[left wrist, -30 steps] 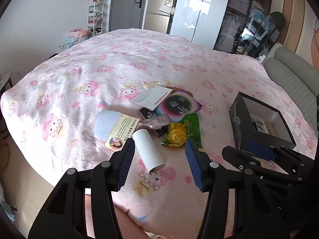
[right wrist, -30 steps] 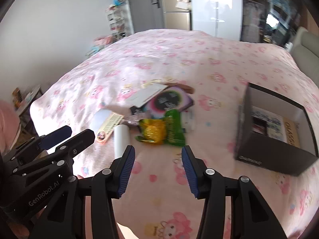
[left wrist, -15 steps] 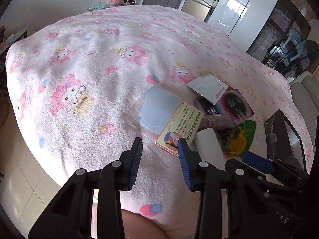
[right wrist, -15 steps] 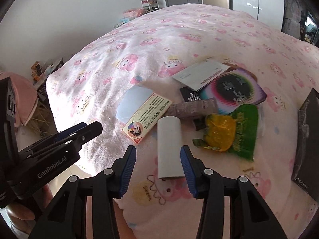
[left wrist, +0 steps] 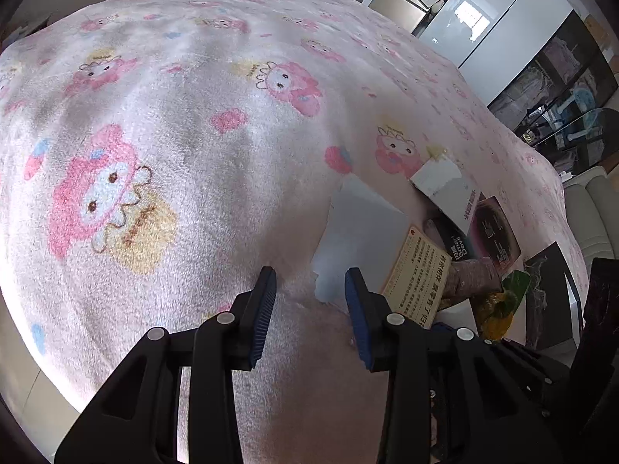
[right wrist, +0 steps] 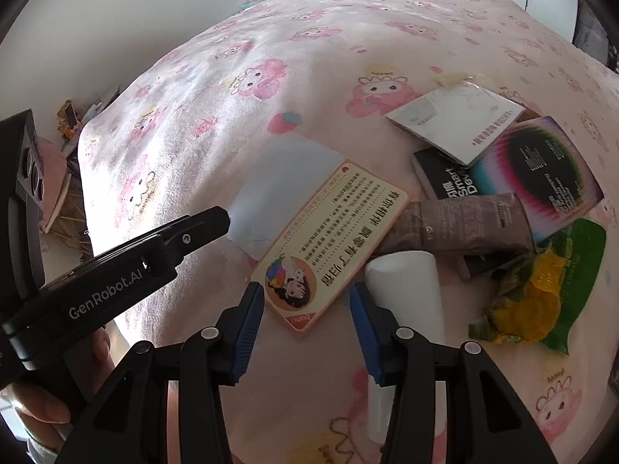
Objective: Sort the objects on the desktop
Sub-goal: 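Move the right tool toward the paper card with sticker sheet, then grasp the edge of the paper card and sticker sheet with the right gripper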
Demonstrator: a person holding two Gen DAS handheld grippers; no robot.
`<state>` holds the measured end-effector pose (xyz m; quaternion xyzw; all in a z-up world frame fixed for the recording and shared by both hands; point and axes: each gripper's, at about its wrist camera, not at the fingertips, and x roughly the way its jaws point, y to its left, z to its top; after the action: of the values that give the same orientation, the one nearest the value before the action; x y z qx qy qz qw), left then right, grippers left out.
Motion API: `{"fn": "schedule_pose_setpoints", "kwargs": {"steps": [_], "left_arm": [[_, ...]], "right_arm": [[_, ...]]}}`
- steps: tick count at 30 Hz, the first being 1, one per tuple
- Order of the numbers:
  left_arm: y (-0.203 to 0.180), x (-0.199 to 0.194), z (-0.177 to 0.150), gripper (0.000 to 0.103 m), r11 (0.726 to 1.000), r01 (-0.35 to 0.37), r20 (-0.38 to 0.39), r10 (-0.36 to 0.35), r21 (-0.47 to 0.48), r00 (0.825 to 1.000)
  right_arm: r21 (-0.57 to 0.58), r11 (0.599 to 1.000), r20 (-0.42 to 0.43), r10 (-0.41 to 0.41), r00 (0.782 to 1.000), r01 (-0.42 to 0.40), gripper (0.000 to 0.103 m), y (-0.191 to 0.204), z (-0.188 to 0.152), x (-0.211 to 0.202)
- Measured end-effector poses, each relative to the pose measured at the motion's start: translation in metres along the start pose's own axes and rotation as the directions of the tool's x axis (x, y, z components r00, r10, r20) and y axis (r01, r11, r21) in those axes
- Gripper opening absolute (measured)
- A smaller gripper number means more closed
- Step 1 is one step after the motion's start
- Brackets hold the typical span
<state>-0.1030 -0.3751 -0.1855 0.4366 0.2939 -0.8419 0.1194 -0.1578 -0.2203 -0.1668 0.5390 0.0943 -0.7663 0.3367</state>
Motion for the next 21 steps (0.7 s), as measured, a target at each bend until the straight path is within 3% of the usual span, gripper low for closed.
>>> {"fn": "schedule_pose_setpoints", "kwargs": {"steps": [4, 7, 9, 10, 12, 13, 16, 18, 21], "left_arm": [[-0.002, 0.015, 0.008, 0.037, 0.999, 0.03, -0.021, -0.03, 0.013, 0.999], [-0.002, 0.023, 0.011, 0.037, 0.999, -0.045, -0.018, 0.046, 0.02, 0.999], [-0.002, 0.016, 0.016, 0.038, 0.999, -0.053, 0.018, 0.053, 0.009, 0.998], [-0.001, 0.012, 0.018, 0.04, 0.998, -0.056, 0.036, 0.056, 0.003, 0.998], [0.0, 0.014, 0.025, 0.054, 0.999, -0.041, 0.036, 0.041, 0.006, 0.999], [0.001, 0.017, 0.028, 0.054, 0.999, -0.032, 0.025, 0.032, 0.012, 0.999], [0.002, 0.031, 0.029, 0.048, 1.0, -0.02, -0.022, 0.021, 0.024, 1.0], [0.0, 0.032, 0.024, 0.035, 0.999, -0.003, -0.031, 0.004, 0.035, 1.0], [-0.001, 0.026, 0.016, 0.015, 0.999, 0.038, -0.038, -0.036, 0.033, 0.999]], "right_arm": [[0.028, 0.999, -0.021, -0.019, 1.0, 0.019, 0.043, -0.003, 0.007, 0.015], [0.05, 0.998, -0.025, -0.034, 0.999, 0.036, 0.045, -0.004, 0.009, 0.021], [0.046, 0.998, -0.027, -0.045, 0.999, 0.047, 0.045, -0.002, 0.009, 0.02], [0.049, 0.998, -0.027, -0.046, 0.999, 0.047, 0.045, -0.002, 0.009, 0.019], [0.061, 0.997, -0.022, -0.047, 0.999, 0.048, 0.047, -0.005, 0.009, 0.018], [0.069, 0.996, -0.019, -0.051, 0.999, 0.052, 0.048, -0.006, 0.01, 0.018], [0.084, 0.995, -0.02, -0.054, 0.998, 0.055, 0.06, -0.008, 0.014, 0.023], [0.056, 0.997, -0.035, -0.052, 0.998, 0.054, 0.073, -0.003, 0.017, 0.031], [-0.022, 0.998, -0.048, -0.06, 0.997, 0.059, 0.075, 0.008, 0.019, 0.039]]}}
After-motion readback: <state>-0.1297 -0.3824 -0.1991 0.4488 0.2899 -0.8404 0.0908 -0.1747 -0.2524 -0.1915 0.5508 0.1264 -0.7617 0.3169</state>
